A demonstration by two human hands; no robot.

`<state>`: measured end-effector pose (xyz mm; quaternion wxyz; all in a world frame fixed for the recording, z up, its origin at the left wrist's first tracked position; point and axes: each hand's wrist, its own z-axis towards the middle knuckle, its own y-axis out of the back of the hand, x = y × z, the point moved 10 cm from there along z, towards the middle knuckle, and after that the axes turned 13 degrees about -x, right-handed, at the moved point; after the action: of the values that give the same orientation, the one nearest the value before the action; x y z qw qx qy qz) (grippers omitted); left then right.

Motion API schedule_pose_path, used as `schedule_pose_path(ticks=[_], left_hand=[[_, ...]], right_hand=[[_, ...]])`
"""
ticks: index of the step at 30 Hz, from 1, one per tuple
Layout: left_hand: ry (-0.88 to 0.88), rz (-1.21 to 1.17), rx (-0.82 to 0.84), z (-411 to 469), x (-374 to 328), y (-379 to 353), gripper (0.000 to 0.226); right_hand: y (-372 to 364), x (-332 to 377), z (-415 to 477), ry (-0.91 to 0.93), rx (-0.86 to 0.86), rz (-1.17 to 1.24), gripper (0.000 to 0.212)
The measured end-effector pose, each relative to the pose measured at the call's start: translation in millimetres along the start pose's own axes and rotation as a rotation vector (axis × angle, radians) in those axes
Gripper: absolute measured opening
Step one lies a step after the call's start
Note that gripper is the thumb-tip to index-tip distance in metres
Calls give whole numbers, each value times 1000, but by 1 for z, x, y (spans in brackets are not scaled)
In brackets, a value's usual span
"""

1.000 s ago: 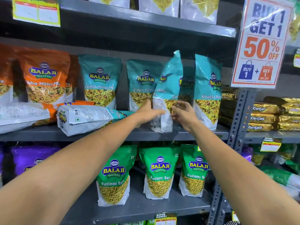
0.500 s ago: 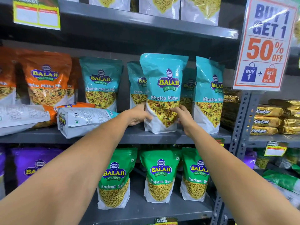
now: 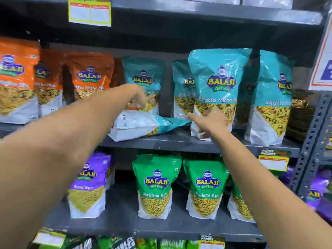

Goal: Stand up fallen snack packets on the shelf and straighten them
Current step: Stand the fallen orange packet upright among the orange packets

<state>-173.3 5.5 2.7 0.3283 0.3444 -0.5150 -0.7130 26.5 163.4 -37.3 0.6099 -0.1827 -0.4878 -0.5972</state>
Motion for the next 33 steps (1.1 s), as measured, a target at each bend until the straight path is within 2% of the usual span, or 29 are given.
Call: schedule_pose_path(ticks=[2, 3, 6, 8, 13, 17, 19, 22, 25, 29, 33], left_hand=[[51, 145, 155, -9, 26, -9, 45], [52, 147, 178, -9, 31, -10, 46], [51, 138, 201, -5, 39, -10, 52], [47, 161, 232, 2, 43, -13, 55], [133, 90, 355, 10, 50, -22, 66], [169, 20, 446, 8, 57, -32, 82], [146, 13, 457, 6, 58, -34, 89], [113, -31, 429, 1, 58, -35, 90], [92, -150, 405, -1, 58, -39, 84], [108, -293, 401, -3, 65, -41, 96], [145, -476, 295, 1, 70, -25, 66]], right_hand=[[-54, 12, -38, -273, 344, 228, 42], [-69, 22, -51, -330, 425, 265, 38], [-103, 36, -61, -380, 475, 298, 19], [-124, 39, -67, -423, 527, 290, 20], [-129, 26, -60, -492, 429, 212, 24], [-128, 13, -52, -581, 353, 246, 58], [-129, 12, -51, -587, 322, 251, 64], [-127, 13, -48, -554, 260, 243, 67], [-125, 14, -48, -520, 211, 282, 60], [-116, 24, -44, -439, 153, 346, 55], [-99, 50, -28, -282, 93, 417, 50]])
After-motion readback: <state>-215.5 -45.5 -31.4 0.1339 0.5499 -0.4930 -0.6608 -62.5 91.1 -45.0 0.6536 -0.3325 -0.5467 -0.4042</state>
